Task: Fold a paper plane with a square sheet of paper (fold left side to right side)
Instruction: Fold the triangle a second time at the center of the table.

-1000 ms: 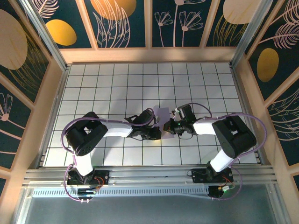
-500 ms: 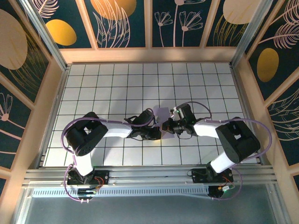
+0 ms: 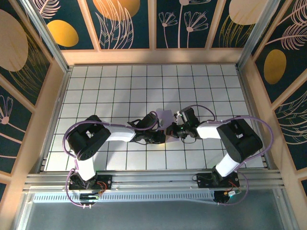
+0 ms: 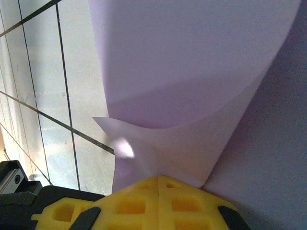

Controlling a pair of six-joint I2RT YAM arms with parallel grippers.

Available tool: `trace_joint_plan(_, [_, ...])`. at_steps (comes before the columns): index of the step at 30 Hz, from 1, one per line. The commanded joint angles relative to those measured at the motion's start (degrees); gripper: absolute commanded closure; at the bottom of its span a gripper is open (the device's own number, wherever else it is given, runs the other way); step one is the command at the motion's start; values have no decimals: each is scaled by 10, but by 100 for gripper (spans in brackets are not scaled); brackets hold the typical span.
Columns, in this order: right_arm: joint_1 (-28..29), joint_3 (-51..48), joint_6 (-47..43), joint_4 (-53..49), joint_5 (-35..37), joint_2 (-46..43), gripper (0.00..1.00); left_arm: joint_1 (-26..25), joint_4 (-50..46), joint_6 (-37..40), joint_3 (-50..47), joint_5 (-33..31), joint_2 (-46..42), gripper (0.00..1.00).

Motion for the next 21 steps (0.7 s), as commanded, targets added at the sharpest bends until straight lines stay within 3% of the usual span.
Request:
trace_joint_plan(1, [-7, 19, -24, -19, 43, 11, 100, -3, -40, -9, -26, -25, 8, 97])
trace_joint_plan(21, [-133, 77, -104, -67, 26, 49, 100, -2, -25, -14, -37, -23, 2, 97])
